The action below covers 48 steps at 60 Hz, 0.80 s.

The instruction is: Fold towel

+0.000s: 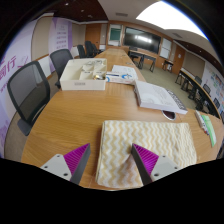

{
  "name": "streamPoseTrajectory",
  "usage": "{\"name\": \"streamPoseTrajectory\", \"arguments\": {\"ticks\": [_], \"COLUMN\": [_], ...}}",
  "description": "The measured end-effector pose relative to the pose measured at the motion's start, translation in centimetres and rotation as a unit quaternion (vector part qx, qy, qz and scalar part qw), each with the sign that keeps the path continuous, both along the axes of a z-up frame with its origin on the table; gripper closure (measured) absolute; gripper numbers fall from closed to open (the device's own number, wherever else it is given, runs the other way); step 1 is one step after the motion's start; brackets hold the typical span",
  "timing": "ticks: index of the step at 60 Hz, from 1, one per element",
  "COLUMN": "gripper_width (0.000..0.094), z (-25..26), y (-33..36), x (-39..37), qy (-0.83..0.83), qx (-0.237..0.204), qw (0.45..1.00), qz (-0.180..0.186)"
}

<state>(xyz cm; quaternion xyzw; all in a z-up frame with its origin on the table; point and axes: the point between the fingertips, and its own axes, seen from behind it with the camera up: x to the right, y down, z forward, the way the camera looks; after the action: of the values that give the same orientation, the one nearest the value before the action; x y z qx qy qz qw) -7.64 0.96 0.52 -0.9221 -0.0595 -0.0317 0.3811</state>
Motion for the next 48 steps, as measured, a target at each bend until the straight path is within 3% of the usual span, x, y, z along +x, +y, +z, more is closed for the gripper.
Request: {"name": "streamPoseTrajectory", "arguments": {"ticks": [6, 9, 14, 21, 36, 48], "gripper_width": [0.0152, 0.0283, 0.0579, 0.0854, 0.0906, 0.0902], "z": [-1.2, -1.2, -1.4, -1.4, 0.1, 10.2], "y": [1.2, 1.7, 2.2, 2.4, 1.1, -1.5], "x": [0.3, 0.5, 0.2, 0.7, -1.8, -8.3], "qy": [0.010, 0.001, -0.014, -0.026, 0.038, 0.205], "qx": [-0.004, 0.004, 0.009, 0.002, -0.012, 0.014], "qw": [1.000, 1.000, 1.000, 1.000, 0.998, 0.974], "qz": [-0.008, -0.006, 0.012, 0.012, 0.043, 0.095]}}
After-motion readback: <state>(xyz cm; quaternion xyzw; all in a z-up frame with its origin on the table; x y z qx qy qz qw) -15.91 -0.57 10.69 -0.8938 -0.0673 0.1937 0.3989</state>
